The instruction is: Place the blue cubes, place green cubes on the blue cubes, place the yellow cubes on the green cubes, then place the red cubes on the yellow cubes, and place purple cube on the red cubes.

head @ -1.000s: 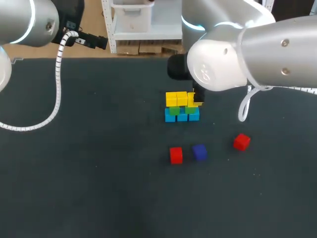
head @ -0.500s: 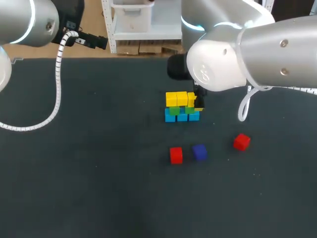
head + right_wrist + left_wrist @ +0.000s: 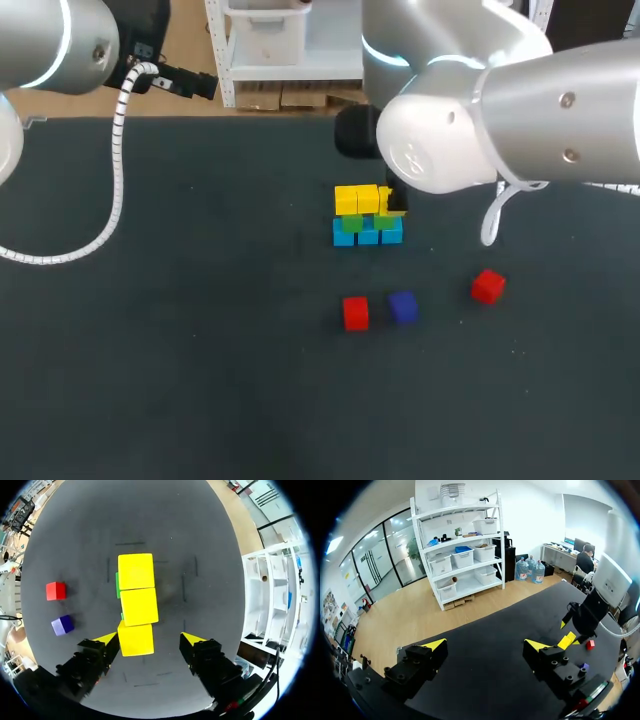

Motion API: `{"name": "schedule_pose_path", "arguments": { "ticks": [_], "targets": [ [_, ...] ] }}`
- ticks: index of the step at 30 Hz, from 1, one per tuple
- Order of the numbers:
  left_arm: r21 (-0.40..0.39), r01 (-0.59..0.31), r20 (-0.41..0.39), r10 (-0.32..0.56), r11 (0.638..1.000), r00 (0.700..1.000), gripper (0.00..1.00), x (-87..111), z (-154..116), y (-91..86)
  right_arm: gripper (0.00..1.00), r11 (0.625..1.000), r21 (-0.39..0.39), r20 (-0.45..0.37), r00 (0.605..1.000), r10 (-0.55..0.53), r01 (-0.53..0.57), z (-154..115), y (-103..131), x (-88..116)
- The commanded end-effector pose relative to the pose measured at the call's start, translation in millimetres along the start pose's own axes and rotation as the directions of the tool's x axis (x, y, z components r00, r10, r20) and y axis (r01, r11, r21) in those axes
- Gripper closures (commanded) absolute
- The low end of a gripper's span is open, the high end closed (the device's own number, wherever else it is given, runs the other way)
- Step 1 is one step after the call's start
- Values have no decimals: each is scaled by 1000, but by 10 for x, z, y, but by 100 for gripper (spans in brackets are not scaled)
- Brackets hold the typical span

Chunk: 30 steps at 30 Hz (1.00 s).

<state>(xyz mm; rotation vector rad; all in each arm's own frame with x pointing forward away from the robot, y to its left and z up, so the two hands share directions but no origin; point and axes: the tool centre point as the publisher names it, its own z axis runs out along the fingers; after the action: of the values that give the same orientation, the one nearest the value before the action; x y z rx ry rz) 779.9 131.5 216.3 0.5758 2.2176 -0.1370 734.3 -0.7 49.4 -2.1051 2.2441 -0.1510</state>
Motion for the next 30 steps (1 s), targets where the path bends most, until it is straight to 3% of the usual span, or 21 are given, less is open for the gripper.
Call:
{"name": "schedule_pose_path", "arguments": {
  "ticks": [1,7,19,23,24,30],
  "targets": [
    [2,1,3,-1,1000,1000,0,8,-3,4,30,1000,10,5,1000,2,-2,6,27,10],
    [2,1,3,-1,1000,1000,0,8,-3,4,33,1000,19,6,1000,6,-6,3,13,2],
    [2,1,3,-1,1000,1000,0,8,-3,4,29,1000,26,11,1000,9,-10,-9,-3,-2],
    [2,1,3,-1,1000,1000,0,8,-3,4,18,1000,27,11,1000,9,-9,-16,-3,5],
    [2,1,3,-1,1000,1000,0,8,-3,4,2,1000,28,11,1000,9,-10,-34,-1,16],
    [2,1,3,-1,1000,1000,0,8,-3,4,0,1000,7,68,997,21,-22,-200,4,98]
  ]
}}
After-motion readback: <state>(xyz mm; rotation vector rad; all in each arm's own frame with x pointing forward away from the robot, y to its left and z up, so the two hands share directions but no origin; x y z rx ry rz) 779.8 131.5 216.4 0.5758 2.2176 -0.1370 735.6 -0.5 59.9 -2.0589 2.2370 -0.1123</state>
